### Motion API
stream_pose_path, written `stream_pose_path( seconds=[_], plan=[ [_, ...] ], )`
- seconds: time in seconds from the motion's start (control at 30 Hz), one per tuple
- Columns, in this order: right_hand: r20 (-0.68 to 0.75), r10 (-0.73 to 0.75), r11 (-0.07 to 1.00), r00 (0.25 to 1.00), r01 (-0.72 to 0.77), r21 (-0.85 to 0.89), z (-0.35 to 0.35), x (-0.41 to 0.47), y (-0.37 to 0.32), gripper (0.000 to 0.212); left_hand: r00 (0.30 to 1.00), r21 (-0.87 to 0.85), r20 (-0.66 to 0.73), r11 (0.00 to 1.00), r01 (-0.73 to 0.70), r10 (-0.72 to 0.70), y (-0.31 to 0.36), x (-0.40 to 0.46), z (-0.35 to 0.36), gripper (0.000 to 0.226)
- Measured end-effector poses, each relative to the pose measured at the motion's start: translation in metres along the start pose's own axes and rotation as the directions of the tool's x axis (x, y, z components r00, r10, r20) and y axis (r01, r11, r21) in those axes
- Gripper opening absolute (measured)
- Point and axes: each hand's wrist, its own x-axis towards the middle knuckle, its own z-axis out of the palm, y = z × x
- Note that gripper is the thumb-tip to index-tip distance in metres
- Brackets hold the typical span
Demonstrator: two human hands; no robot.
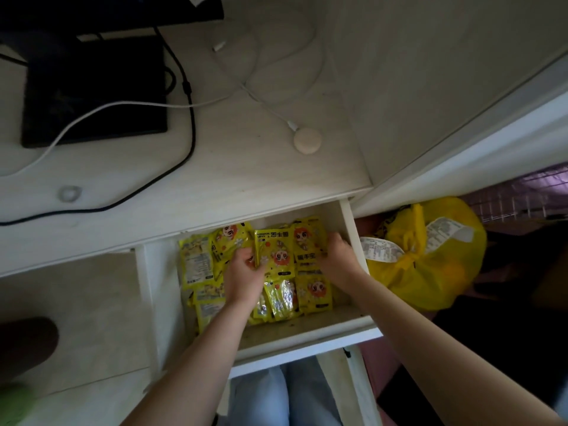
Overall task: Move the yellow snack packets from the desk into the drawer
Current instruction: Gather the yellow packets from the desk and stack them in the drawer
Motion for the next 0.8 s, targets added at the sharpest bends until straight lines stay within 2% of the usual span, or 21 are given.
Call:
stream_pose_path(
  seconds=[0.17,0.4,0.57,0.8],
  plan=[
    [-0.025,-0.065,0.998,0.998,0.065,-0.010,-0.012,-0.035,-0.004,0.047,0.998,0.004,-0.031,0.999,-0.049,0.050,-0.004,-0.028,-0.026,0.038],
    [0.064,-0.300,0.938,0.952,0.306,-0.164,-0.011,-0.095,-0.004,0.050,0.987,0.046,-0.115,0.993,-0.108,0.112,-0.026,-0.094,-0.052,0.026],
    [0.070,-0.477,0.854,0.876,0.481,-0.200,0.003,-0.136,-0.013,0.047,0.985,-0.062,-0.172,0.997,-0.042,0.031,-0.055,-0.145,-0.066,0.026],
    [0.182,-0.610,0.720,0.771,0.635,-0.279,0.048,-0.181,-0.047,0.043,0.923,-0.129,-0.382,0.992,0.006,-0.055,-0.103,-0.196,-0.107,0.023]
  ],
)
